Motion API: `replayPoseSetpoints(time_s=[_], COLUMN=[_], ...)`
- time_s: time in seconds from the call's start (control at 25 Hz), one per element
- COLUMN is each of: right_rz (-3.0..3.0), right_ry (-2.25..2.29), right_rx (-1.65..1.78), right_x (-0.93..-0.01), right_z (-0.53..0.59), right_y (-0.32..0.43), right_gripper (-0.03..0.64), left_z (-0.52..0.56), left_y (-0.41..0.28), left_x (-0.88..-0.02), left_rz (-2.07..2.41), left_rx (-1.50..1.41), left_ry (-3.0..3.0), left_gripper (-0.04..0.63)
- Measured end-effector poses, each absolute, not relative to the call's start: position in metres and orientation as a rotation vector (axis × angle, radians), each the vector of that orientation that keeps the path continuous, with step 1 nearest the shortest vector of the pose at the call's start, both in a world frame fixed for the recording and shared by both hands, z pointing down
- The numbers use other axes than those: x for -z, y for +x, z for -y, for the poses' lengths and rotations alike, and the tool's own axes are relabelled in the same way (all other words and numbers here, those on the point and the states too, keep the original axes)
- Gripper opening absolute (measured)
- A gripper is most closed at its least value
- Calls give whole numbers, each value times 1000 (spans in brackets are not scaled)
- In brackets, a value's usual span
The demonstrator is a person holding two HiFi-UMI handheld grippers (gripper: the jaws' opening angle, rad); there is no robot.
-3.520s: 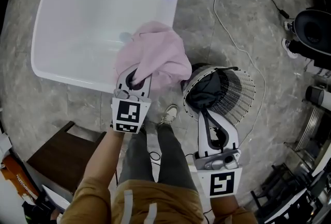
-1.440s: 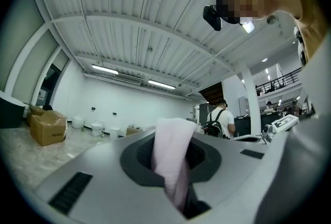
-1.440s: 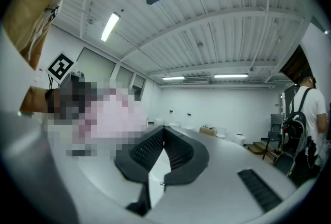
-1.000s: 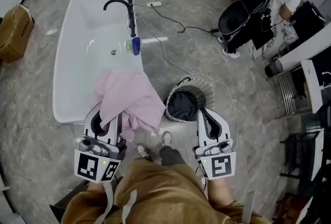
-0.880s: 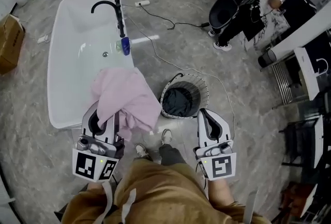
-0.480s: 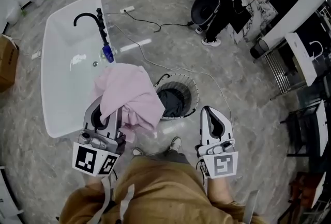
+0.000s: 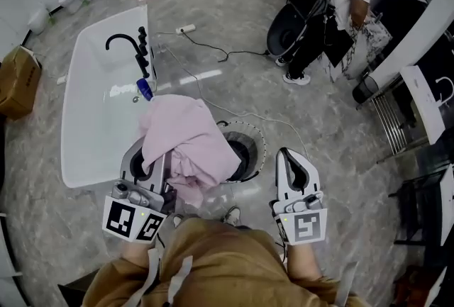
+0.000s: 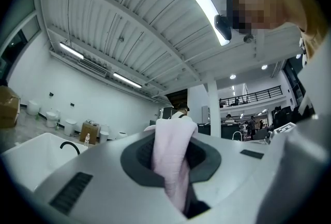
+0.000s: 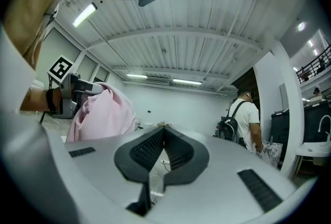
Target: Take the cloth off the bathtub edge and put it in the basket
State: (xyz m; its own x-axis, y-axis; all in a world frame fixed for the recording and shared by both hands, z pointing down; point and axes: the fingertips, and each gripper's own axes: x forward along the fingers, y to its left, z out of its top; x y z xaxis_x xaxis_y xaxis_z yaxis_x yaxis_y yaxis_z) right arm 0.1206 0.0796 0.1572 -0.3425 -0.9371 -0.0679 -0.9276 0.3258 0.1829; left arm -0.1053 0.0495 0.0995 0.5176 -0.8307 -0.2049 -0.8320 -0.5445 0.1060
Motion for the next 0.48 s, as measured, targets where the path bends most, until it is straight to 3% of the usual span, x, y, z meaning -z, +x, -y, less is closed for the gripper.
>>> replayPoseSetpoints(time_s=[0.48], right_rz=[2486], right_ry=[1821], right_rx=[185], right_x=[-170], right_z=[-63], right_y=[169], right_gripper=[6], left_z=[-22], left_y=[-44], left_x=[-107], left_rz=[-1434], left_rx=[-303], left_ry=[-2802], left_gripper=[44])
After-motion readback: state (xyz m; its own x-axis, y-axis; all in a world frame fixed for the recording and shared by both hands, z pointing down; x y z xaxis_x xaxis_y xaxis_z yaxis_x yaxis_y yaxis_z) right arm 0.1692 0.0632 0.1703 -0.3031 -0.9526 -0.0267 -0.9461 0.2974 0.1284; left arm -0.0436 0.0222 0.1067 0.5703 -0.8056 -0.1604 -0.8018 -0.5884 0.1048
